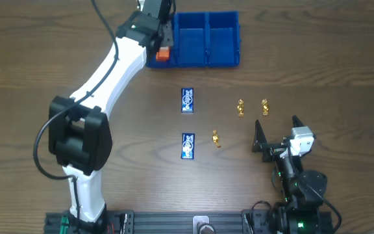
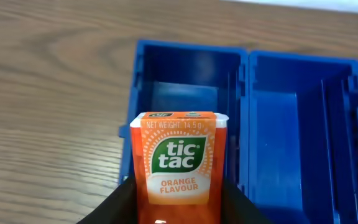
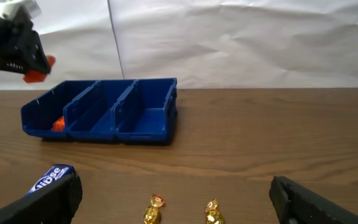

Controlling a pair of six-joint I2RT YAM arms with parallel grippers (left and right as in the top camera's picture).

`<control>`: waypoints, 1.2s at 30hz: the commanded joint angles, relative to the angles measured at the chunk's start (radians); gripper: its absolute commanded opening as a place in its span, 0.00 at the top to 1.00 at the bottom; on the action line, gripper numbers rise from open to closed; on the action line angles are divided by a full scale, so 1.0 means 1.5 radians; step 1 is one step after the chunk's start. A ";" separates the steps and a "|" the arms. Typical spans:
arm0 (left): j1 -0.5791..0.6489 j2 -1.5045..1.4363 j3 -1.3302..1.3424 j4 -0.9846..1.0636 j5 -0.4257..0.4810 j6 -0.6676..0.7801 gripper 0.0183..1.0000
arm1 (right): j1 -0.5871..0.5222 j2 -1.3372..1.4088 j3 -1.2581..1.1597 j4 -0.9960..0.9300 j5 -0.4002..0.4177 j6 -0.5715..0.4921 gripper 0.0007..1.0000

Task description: Sort Candies Into Trays

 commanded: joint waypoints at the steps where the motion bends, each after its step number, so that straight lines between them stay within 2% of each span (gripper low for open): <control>1: 0.001 0.010 0.018 0.011 0.029 0.007 0.71 | 0.005 -0.002 -0.003 -0.001 0.006 -0.006 0.00; 15: 0.004 0.012 0.018 0.003 0.026 0.012 0.66 | 0.005 -0.002 -0.003 -0.001 0.006 -0.006 0.00; 16: 0.006 0.012 0.018 0.003 0.026 0.012 0.62 | 0.005 -0.002 -0.003 -0.001 0.006 -0.006 0.00; 18: 0.010 0.012 0.018 0.003 0.026 0.012 0.36 | 0.005 -0.002 -0.003 -0.001 0.006 -0.006 0.00; 19: 0.011 0.012 0.018 0.003 0.026 0.012 0.26 | 0.005 -0.002 -0.003 -0.001 0.006 -0.006 0.00; 21: 0.014 0.003 0.018 0.002 0.022 0.012 0.09 | 0.005 -0.002 -0.003 -0.001 0.006 -0.006 0.00; 22: 0.015 -0.008 0.017 0.001 0.018 0.012 0.05 | 0.005 -0.002 -0.003 -0.001 0.006 -0.006 0.00; 27: 0.015 -0.158 -0.046 0.025 -0.024 0.012 0.02 | 0.005 -0.002 -0.003 -0.001 0.006 -0.006 0.00; 30: 0.022 -0.336 -0.184 0.139 -0.045 0.033 0.02 | 0.005 -0.002 -0.003 -0.001 0.006 -0.006 0.00; 33: 0.041 -0.522 -0.351 0.261 -0.044 0.062 0.01 | 0.005 -0.002 -0.003 -0.001 0.006 -0.006 0.00; 36: 0.068 -0.702 -0.500 0.322 -0.032 0.103 0.00 | 0.005 -0.002 -0.003 -0.001 0.006 -0.006 0.00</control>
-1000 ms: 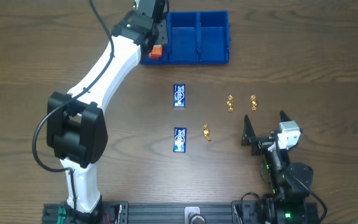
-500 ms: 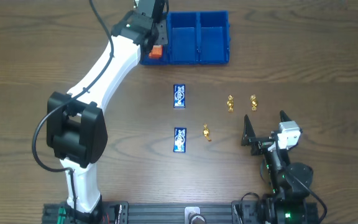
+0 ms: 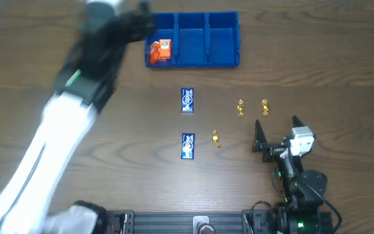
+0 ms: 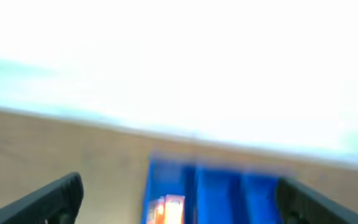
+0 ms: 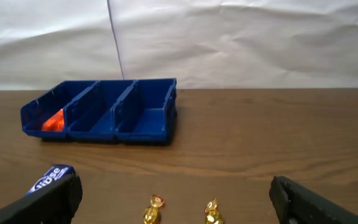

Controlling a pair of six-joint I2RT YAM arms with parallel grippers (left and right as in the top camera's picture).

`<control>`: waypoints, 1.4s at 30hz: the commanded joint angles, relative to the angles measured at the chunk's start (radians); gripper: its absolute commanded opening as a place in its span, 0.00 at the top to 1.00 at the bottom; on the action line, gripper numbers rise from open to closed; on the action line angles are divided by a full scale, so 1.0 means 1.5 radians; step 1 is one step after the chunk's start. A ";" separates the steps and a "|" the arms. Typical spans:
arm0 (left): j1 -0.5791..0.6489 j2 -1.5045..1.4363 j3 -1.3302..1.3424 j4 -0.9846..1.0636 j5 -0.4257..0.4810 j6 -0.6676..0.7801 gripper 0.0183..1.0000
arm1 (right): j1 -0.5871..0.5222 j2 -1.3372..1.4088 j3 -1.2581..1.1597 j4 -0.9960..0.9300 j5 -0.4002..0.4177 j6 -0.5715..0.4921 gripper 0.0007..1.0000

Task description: Sort Candies Into Trays

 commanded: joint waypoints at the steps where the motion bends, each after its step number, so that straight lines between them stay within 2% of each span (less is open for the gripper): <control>1: 0.057 -0.301 -0.252 0.069 0.003 0.087 0.00 | 0.004 -0.002 -0.003 -0.001 0.004 -0.006 0.00; 10: 0.193 -0.725 -0.561 0.077 0.141 0.192 0.00 | 0.004 -0.002 -0.003 -0.001 0.004 -0.006 0.00; 17: 0.201 -0.892 -0.745 0.078 0.156 0.192 0.00 | 0.004 -0.002 -0.003 -0.001 0.004 -0.006 0.00; 27: 0.201 -0.920 -0.897 0.113 0.157 0.184 0.00 | 0.004 -0.002 -0.003 -0.001 0.004 -0.006 0.00; 29: 0.201 -0.920 -0.896 0.037 0.171 0.184 0.00 | 0.004 -0.002 -0.003 -0.001 0.004 -0.006 0.00; 42: 0.201 -0.919 -0.896 0.040 0.170 0.185 0.00 | 0.004 -0.002 -0.003 -0.001 0.004 -0.006 0.00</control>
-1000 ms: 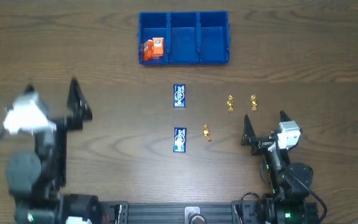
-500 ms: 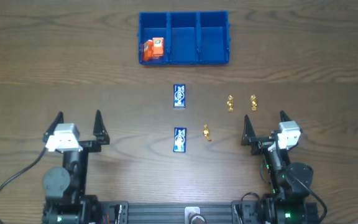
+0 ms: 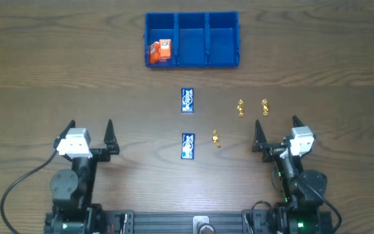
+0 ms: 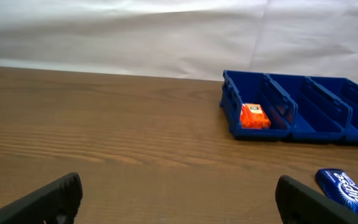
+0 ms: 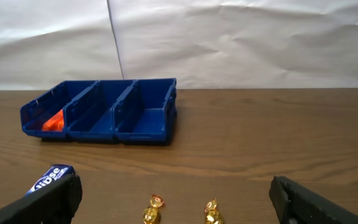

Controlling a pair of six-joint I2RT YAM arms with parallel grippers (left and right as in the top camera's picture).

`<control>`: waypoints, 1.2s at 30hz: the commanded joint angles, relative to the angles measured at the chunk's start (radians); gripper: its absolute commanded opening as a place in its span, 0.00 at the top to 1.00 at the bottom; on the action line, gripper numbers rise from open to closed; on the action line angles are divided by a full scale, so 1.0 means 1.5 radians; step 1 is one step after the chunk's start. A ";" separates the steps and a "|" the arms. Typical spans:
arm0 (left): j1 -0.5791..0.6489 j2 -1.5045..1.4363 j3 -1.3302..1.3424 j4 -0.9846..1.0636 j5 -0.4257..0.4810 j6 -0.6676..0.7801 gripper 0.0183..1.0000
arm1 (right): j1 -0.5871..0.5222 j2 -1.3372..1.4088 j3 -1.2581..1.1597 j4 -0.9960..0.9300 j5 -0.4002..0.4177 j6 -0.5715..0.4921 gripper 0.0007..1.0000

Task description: Sort Candies Into Trays

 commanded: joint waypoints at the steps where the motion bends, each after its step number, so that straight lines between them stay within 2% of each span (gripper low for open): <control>1: 0.003 -0.007 -0.011 -0.028 0.001 0.010 0.00 | 0.004 -0.002 -0.002 -0.002 0.004 -0.006 0.00; 9: 0.003 -0.007 -0.011 -0.028 0.001 0.010 0.00 | 0.004 -0.002 -0.002 0.017 -0.004 0.009 0.00; 12: 0.003 -0.007 -0.011 -0.028 0.001 0.010 0.00 | 0.004 -0.002 -0.002 0.063 -0.055 0.140 0.00; 13: 0.003 -0.007 -0.011 -0.028 0.001 0.010 0.00 | 0.004 -0.002 -0.001 0.078 -0.082 0.162 0.00; 16: 0.003 -0.007 -0.011 -0.028 0.001 0.010 0.00 | 0.004 0.023 0.041 0.070 -0.175 0.167 0.00; 18: 0.003 -0.007 -0.011 -0.028 0.001 0.010 0.00 | 0.004 0.071 0.112 0.017 -0.226 0.167 0.00; 20: 0.003 -0.007 -0.011 -0.028 0.001 0.010 0.00 | 0.005 0.130 0.190 -0.052 -0.247 0.163 0.00; 31: 0.003 -0.007 -0.011 -0.028 0.001 0.010 0.00 | 0.008 0.524 0.624 -0.506 -0.244 0.073 0.00; 33: 0.003 -0.007 -0.011 -0.028 0.001 0.010 0.00 | 0.030 0.593 0.680 -0.563 -0.237 0.071 0.00; 36: 0.003 -0.007 -0.011 -0.028 0.001 0.010 0.00 | 0.098 0.684 0.741 -0.614 -0.208 0.075 0.00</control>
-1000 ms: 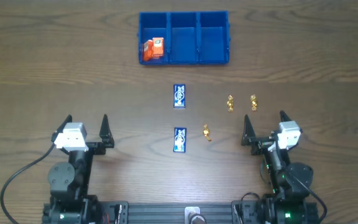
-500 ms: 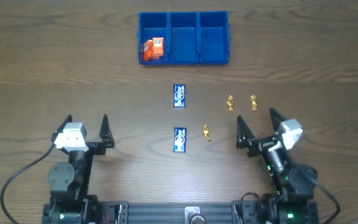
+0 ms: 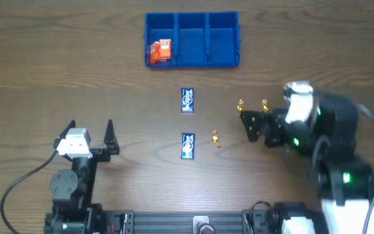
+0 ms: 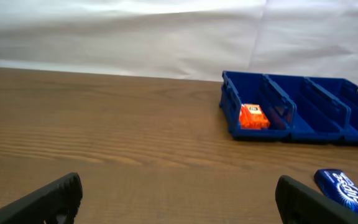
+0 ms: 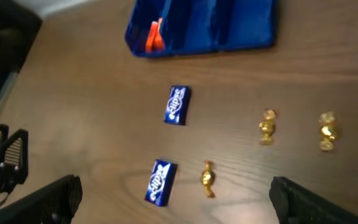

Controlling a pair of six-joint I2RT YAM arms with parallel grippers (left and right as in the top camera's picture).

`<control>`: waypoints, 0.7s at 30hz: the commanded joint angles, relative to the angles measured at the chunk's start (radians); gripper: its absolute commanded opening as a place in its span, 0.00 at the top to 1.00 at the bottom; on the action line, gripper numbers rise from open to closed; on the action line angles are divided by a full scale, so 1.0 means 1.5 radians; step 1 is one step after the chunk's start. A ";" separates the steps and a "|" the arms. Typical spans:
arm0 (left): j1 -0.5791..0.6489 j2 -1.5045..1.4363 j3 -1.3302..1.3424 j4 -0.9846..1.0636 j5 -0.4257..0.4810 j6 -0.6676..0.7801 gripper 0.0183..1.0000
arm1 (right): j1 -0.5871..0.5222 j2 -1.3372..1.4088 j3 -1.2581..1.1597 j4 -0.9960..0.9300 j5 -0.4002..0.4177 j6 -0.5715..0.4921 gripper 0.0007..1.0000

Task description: Sort Candies Into Trays

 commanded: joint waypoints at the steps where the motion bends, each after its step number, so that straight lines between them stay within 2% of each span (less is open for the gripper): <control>1: 0.003 -0.005 -0.011 -0.027 -0.002 0.010 0.00 | 0.106 0.140 0.101 -0.069 0.046 -0.010 0.00; 4: 0.003 -0.005 -0.011 -0.027 -0.002 0.010 0.00 | 0.220 0.225 0.123 -0.085 0.144 0.069 0.00; 11: 0.003 -0.005 -0.011 -0.027 -0.002 0.010 0.00 | 0.419 0.388 0.123 -0.085 0.242 0.216 0.00; 13: 0.003 -0.005 -0.011 -0.027 -0.002 0.010 0.00 | 0.483 0.461 0.123 -0.080 0.280 0.291 0.00; 21: 0.003 -0.005 -0.011 -0.027 -0.002 0.010 0.00 | 0.537 0.597 0.123 -0.018 0.284 0.352 0.00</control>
